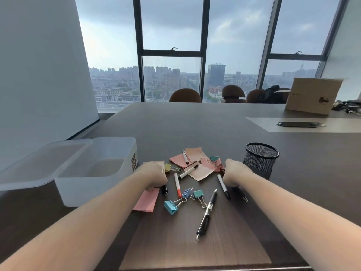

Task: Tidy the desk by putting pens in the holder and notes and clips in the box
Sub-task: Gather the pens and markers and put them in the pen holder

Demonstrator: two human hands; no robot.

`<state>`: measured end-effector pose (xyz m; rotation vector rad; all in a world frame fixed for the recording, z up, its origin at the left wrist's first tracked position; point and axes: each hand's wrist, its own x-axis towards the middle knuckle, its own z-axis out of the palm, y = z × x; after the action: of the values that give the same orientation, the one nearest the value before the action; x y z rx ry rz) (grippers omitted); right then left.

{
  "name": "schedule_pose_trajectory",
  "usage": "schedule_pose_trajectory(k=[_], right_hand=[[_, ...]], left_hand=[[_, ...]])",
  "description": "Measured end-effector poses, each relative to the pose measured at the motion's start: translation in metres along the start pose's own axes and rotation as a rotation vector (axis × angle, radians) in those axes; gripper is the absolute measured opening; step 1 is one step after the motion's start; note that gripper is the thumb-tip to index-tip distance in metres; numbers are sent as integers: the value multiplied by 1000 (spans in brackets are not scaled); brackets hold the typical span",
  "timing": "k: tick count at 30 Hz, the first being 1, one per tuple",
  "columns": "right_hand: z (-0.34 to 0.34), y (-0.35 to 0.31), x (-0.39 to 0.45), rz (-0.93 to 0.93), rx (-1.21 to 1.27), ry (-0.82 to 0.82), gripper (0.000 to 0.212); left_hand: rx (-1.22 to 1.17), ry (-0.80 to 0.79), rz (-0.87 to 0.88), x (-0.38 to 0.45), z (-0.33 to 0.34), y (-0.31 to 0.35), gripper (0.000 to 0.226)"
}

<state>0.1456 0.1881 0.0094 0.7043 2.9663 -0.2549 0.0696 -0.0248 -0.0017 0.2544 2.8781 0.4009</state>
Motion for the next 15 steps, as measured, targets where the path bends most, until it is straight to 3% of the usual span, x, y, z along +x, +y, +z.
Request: schedule_pose_trajectory(k=[4,8,11,15], right_hand=[[-1,0,7,11,121,-3,9],[-5,-3,4,0,207,-18,5],[-8,-4,-7,0,175,-143,16],[-8,-12,-26,7,220,-353,12]], left_hand=[[-54,0,-21,8,2,-5,29],[-56,0,3,9,4,-2,16],[-69,0,-14,9,5,-2,19],[-81,17,-14,7,6,-3,22]])
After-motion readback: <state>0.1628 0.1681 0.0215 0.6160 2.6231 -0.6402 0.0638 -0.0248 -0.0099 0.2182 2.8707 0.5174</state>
